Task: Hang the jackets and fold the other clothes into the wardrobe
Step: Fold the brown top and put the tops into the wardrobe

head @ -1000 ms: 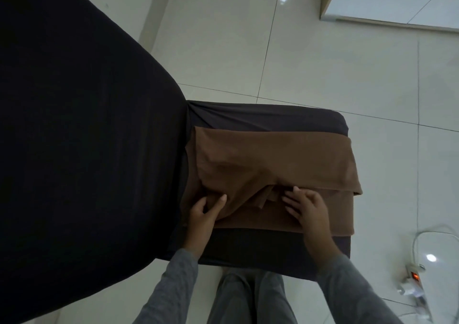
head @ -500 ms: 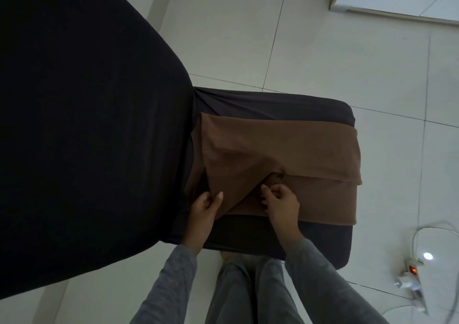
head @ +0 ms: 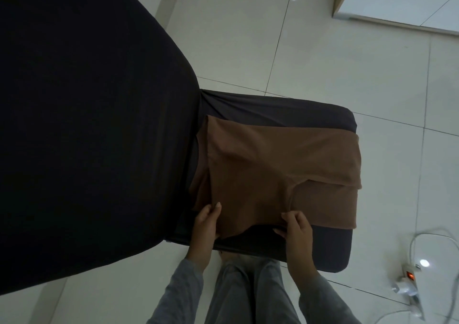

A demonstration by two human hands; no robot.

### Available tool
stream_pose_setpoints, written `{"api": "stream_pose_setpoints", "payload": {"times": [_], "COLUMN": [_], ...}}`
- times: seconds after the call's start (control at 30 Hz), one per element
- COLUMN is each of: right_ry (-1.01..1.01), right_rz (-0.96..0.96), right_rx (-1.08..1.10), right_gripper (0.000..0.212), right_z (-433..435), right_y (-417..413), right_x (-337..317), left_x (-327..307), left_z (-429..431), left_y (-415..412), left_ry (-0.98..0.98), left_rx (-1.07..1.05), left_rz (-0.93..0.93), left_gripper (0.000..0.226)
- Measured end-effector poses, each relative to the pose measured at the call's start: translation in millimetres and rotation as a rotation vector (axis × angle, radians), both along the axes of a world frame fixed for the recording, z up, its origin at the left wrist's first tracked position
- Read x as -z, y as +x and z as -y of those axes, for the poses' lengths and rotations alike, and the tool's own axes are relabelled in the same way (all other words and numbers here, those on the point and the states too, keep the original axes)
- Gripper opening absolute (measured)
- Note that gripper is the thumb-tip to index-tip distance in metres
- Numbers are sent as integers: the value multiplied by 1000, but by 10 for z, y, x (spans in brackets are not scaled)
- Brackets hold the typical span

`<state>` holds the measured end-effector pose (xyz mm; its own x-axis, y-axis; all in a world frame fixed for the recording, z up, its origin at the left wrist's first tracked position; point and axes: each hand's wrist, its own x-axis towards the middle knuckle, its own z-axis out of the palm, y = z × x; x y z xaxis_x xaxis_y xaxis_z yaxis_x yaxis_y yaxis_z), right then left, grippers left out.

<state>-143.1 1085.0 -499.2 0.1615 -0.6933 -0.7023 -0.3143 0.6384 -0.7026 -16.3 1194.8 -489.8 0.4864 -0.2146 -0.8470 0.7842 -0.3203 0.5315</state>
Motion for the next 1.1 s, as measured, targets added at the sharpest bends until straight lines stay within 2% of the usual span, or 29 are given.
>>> {"api": "stream_pose_setpoints", "payload": {"times": [0.1, 0.23, 0.43, 0.53, 0.6, 0.7, 0.77, 0.83, 0.87, 0.9, 1.0, 1.1], "right_ry": [-22, -90, -112, -87, -92, -313, -549, -713, -774, -829, -943, -967], "right_rz": [70, 157, 312, 348, 310, 117, -6, -79, -124, -181, -385, -512], "right_rx": [8, 45, 186, 228, 197, -2, -233, -470, -597, -739, -1081, -1150], "right_gripper": [30, 32, 19, 13, 11, 19, 24, 18, 20, 28, 51, 57], "right_z": [42, 159, 457, 667, 777, 846, 838, 818, 814, 808, 835, 964], "right_y": [-29, 68, 418, 637, 757, 844, 855, 847, 848, 846, 759, 621], "right_x": [-36, -117, -276, -278, -251, -161, -114, -57, 9, 83, 306, 409], "left_x": [-50, -155, -247, -235, -211, -97, 13, 137, 211, 296, 505, 629], "left_z": [3, 182, 630, 857, 947, 981, 943, 904, 907, 909, 903, 813], "left_y": [-22, 55, 401, 593, 673, 684, 652, 641, 659, 688, 797, 934], "left_ry": [-56, -95, -62, -106, -119, 43, 231, 265, 267, 277, 369, 490], "left_rx": [-182, -318, -343, -372, -316, -80, 178, 442, 598, 758, 1181, 1273], "left_rz": [-95, -66, 25, 33, 83, 326, 663, 1018, 1126, 1180, 1164, 1212], "left_gripper": [15, 15, 14, 19, 25, 25, 25, 31, 38, 47, 66, 74]}}
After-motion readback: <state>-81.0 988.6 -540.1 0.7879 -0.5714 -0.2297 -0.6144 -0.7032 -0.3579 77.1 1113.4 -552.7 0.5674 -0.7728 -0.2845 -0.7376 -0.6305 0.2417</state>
